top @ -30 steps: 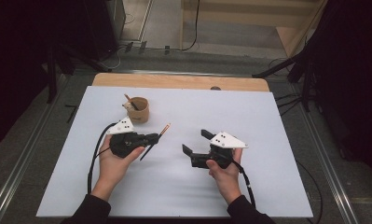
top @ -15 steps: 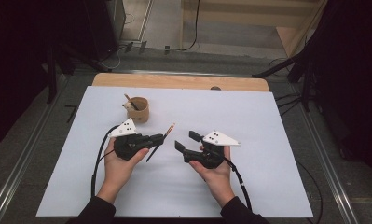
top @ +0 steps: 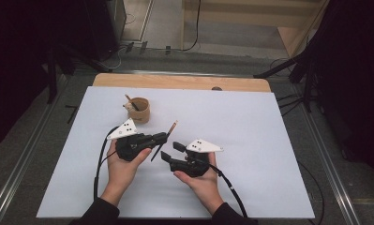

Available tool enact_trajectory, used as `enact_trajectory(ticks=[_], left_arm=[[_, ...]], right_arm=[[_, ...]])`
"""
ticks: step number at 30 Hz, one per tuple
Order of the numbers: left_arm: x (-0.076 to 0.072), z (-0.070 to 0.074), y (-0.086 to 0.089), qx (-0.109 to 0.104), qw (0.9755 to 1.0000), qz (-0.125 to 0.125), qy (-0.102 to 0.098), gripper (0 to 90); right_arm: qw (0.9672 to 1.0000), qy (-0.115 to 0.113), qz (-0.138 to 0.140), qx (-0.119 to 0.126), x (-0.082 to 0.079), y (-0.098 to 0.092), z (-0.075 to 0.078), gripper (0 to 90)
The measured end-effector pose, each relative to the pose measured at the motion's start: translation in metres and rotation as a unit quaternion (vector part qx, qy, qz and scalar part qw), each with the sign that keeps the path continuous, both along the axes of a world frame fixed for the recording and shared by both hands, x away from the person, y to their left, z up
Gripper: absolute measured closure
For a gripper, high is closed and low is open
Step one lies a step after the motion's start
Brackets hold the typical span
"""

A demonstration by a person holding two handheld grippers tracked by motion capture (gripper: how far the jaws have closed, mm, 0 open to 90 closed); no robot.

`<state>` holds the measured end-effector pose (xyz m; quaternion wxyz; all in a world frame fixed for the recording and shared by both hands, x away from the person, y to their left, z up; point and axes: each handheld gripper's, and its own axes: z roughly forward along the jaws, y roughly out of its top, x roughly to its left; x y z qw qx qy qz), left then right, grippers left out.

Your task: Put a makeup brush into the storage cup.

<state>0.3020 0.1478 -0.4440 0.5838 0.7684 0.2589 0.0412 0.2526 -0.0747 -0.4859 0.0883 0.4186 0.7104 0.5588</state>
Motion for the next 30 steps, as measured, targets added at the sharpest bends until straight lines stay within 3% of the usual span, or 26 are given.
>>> enact_trajectory(ticks=[8,30], left_arm=[[-0.004,-0.001,-0.007,-0.007,1.0,0.0,-0.004,84.6],[-0.01,-0.006,-0.013,-0.028,0.9995,0.005,-0.013,84.6]], right_arm=[[1.0,0.005,0.0,0.006,-0.002,0.005,-0.001,41.9],[0.998,0.035,0.034,0.041,0.001,0.009,-0.005,60.9]])
